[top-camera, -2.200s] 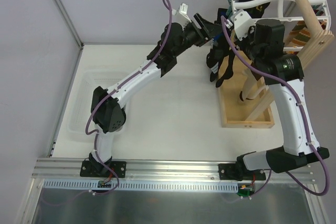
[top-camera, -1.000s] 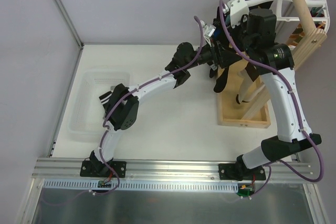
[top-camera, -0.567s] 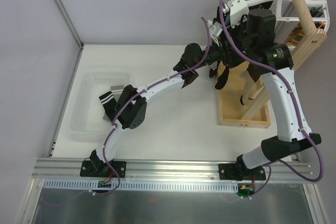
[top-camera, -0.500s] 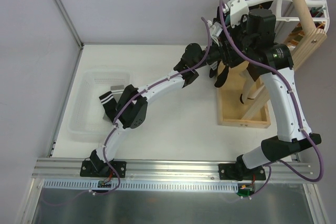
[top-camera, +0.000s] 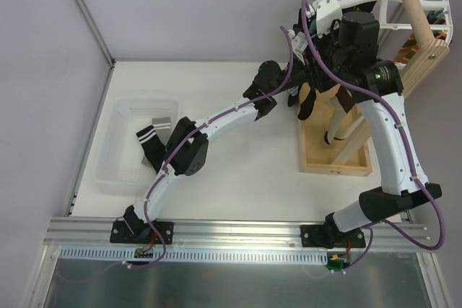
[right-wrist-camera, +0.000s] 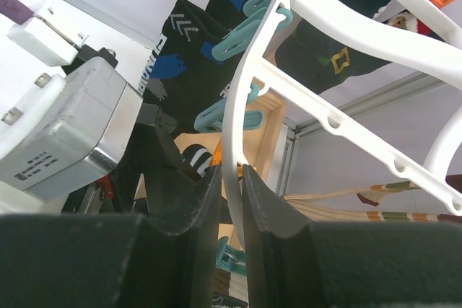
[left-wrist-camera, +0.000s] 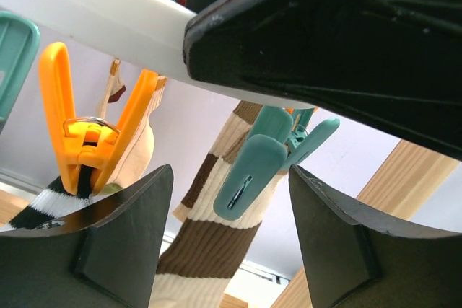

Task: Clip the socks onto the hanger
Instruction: Open the clamp at the hanger.

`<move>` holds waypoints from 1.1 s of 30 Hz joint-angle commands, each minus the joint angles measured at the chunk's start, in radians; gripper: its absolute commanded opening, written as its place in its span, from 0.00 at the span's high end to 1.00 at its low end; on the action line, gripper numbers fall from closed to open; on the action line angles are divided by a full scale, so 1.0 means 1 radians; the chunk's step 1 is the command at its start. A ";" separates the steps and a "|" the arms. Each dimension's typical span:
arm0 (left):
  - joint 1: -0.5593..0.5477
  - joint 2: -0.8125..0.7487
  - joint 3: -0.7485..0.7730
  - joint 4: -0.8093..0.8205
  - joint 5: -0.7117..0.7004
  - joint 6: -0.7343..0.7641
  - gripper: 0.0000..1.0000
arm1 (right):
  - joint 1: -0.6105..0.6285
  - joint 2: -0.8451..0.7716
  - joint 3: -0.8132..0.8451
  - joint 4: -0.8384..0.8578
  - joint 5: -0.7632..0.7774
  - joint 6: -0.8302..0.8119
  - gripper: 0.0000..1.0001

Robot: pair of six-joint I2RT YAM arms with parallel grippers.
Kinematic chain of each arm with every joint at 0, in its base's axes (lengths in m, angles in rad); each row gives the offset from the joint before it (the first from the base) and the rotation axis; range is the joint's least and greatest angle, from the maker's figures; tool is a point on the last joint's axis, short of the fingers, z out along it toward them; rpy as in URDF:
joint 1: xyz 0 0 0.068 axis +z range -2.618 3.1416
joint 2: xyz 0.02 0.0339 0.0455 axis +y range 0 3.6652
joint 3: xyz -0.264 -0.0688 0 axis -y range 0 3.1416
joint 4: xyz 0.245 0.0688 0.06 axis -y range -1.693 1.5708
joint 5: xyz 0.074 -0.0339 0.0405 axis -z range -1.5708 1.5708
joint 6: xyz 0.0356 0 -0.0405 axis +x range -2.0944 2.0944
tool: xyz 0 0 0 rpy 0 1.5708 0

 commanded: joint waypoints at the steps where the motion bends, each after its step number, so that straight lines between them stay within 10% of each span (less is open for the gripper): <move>1: -0.015 0.011 0.044 0.083 -0.008 0.024 0.34 | 0.002 -0.018 0.005 0.036 -0.014 0.009 0.80; 21: -0.016 0.041 0.084 0.102 -0.004 0.021 0.41 | 0.002 -0.015 0.002 0.034 -0.002 0.002 0.80; 33: -0.015 0.025 0.068 0.108 0.030 0.009 0.75 | 0.004 -0.016 0.003 0.034 0.018 0.003 0.80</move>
